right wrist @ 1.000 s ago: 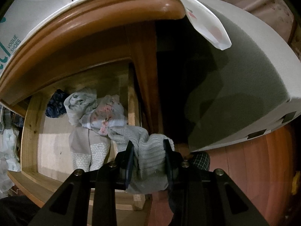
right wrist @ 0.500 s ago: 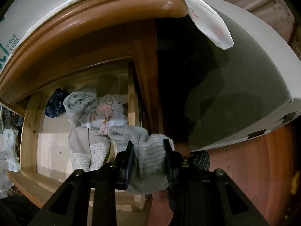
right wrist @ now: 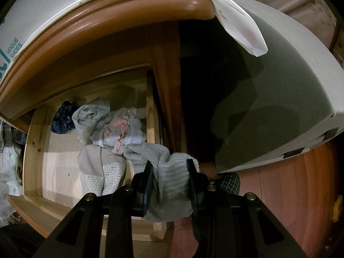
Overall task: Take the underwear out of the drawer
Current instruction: 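Carry the white bra up over the shoe box with the left tool, then open the left tool to drop the white bra into the shoe box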
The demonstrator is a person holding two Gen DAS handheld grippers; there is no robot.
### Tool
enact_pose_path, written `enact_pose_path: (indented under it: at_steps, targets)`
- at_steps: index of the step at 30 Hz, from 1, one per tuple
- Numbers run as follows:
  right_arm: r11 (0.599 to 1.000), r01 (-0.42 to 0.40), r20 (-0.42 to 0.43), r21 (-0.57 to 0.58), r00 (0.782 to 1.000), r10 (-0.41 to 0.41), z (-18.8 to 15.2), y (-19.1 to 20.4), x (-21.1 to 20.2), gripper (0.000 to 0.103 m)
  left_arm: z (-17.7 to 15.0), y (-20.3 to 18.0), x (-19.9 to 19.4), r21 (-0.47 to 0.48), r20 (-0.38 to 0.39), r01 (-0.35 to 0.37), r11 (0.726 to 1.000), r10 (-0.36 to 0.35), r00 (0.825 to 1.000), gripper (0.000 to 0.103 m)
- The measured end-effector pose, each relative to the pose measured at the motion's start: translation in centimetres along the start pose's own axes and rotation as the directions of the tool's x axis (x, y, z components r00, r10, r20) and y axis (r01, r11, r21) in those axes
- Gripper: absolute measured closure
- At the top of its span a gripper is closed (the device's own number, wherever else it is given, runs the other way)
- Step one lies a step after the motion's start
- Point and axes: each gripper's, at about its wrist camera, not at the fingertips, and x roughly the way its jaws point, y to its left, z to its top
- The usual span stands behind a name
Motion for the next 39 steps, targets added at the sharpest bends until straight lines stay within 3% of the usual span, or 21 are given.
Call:
enact_pose_path:
  at_steps: [5, 9, 18, 30, 35, 39]
  targets:
    - [1.0, 0.001, 0.0, -0.001, 1.0, -0.001, 0.0, 0.0, 0.0, 0.075, -1.4, -1.3, -2.1, 0.072, 0.059, -0.051, 0.996, 0.047, 0.997, 0.041]
    - [1.0, 0.003, 0.0, -0.006, 1.0, -0.003, 0.0, 0.0, 0.1, 0.075, -2.1, -1.6, -4.4, 0.117, 0.126, -0.084, 0.99, 0.069, 0.99, 0.039]
    - [1.0, 0.013, 0.003, -0.019, 1.0, -0.013, 0.0, 0.2, 0.2, 0.075, -5.6, -1.8, -8.7, 0.167, 0.196, -0.073, 0.983, 0.039, 0.98, 0.03]
    - [0.999, 0.021, 0.006, -0.036, 1.0, -0.021, 0.0, 0.5, 0.3, 0.074, -13.8, -2.0, -9.4, 0.217, 0.179, -0.093, 0.972, 0.053, 0.982, 0.021]
    - [0.999, 0.028, 0.008, -0.045, 1.0, -0.028, 0.0, 0.6, 0.3, 0.074, -17.2, -1.7, -7.6, 0.292, 0.132, -0.1, 0.951, 0.063, 0.989, 0.019]
    - [0.998, 0.034, 0.011, -0.054, 0.999, -0.033, 0.0, 0.7, 0.3, 0.074, -19.7, -0.5, -5.4, 0.272, 0.079, -0.096, 0.958, 0.078, 0.994, 0.019]
